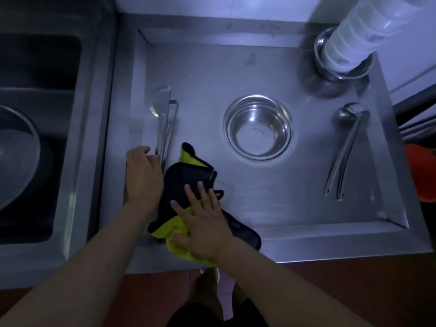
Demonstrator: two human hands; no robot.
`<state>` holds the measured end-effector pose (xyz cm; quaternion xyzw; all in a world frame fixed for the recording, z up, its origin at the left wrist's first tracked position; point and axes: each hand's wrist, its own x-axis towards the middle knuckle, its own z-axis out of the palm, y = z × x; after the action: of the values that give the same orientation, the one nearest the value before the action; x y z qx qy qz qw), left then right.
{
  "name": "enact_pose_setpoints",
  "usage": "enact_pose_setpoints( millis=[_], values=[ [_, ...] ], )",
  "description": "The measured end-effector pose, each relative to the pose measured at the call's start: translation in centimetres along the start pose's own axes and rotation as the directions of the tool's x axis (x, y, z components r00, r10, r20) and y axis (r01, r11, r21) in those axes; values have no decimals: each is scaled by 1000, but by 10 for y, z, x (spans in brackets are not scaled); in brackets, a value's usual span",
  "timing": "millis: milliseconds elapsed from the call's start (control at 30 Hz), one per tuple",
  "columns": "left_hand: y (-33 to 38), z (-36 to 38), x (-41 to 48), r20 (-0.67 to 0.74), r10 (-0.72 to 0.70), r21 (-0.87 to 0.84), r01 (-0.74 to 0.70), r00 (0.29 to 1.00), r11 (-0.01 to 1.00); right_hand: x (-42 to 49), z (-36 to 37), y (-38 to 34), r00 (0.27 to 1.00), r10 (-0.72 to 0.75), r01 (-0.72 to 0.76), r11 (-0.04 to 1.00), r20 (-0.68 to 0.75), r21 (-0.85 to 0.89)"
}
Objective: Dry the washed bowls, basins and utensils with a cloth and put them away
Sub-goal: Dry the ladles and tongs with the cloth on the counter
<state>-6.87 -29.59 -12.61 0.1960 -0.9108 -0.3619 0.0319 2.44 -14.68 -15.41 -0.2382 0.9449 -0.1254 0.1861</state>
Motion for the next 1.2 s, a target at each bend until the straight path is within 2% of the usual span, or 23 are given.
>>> enact_pose_setpoints(
  millis=[33,100,200,267,367,500,600,867,1000,1067,1200],
  values=[
    [0,-4,-2,-12,17,2,-17,1000,1000,-3,2,-2,998,-43,43,999,38,15],
    [2,-9,-10,-54,97,35,-95,994,995,-20,5,7,992,-126,126,992,10,9],
    [13,-6,-25,-66,230,78,-224,971,971,-59,6,38,988,-148,145,987,-41,-71],
    [27,3,-36,-27,251,71,-249,968,966,-89,-1,66,994,-87,82,993,-66,-87],
    [54,20,-56,46,250,15,-251,967,968,-139,-13,112,984,97,-104,994,-148,-40],
    [87,44,-82,155,353,-6,-357,923,934,-204,-22,171,916,270,-286,958,-296,-11],
    [112,63,-97,260,381,-23,-389,887,921,-237,-28,204,863,367,-395,919,-346,-10],
    [186,144,-120,476,506,20,-584,719,811,-273,-31,279,734,537,-528,836,-416,149],
    [239,206,-129,561,523,120,-688,641,715,-275,-39,315,756,499,-472,864,-423,177],
    [272,239,-132,570,493,172,-682,657,711,-274,-42,330,779,434,-417,898,-453,142],
    [334,300,-129,512,313,286,-503,800,816,-276,-50,360,823,261,-258,963,-505,77]
  ],
)
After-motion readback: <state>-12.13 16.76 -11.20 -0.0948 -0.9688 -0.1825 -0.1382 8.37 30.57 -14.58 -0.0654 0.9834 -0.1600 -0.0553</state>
